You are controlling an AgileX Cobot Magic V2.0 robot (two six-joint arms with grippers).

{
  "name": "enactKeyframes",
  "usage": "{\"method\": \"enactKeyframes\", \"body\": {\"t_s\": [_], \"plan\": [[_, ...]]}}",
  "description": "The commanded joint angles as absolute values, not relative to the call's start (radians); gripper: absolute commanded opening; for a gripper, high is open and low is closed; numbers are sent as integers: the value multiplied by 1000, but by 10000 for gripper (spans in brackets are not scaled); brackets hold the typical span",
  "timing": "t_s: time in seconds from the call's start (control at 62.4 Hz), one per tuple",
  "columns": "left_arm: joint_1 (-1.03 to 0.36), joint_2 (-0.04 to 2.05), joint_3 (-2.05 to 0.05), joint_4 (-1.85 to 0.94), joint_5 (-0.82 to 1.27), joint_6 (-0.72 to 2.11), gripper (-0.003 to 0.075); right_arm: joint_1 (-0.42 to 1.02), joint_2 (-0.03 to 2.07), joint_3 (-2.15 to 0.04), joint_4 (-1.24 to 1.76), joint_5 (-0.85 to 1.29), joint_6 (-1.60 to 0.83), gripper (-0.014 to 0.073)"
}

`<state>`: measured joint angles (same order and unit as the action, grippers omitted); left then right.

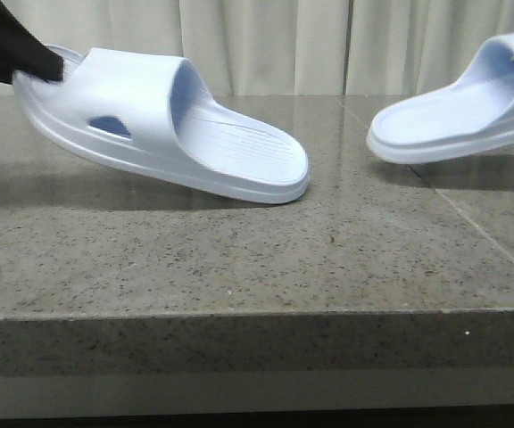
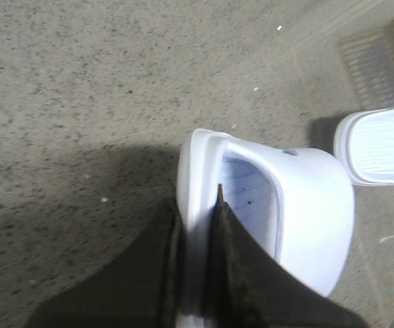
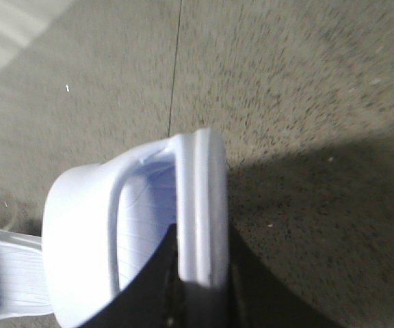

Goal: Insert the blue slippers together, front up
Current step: 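Lift the right-held slipper and lay it onto the left-held slipper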

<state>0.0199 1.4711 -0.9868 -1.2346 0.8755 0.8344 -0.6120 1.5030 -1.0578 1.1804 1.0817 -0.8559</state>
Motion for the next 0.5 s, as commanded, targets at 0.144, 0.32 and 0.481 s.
{"method": "enactKeyframes", "body": {"t_s": [0.144,0.32,0.481], "plan": [[12,1440,-936,-1459,835,896,-20,-713,1289,-941,1322,1152,-855,-67],[-20,1440,-898,-1492,804,915,-20,-652,1277,-899,1337,1155,-863,-67],[-100,1440,-898,-1499,746,915,-20,-566,1277,-899,1337,1136,-864,-67]]}}
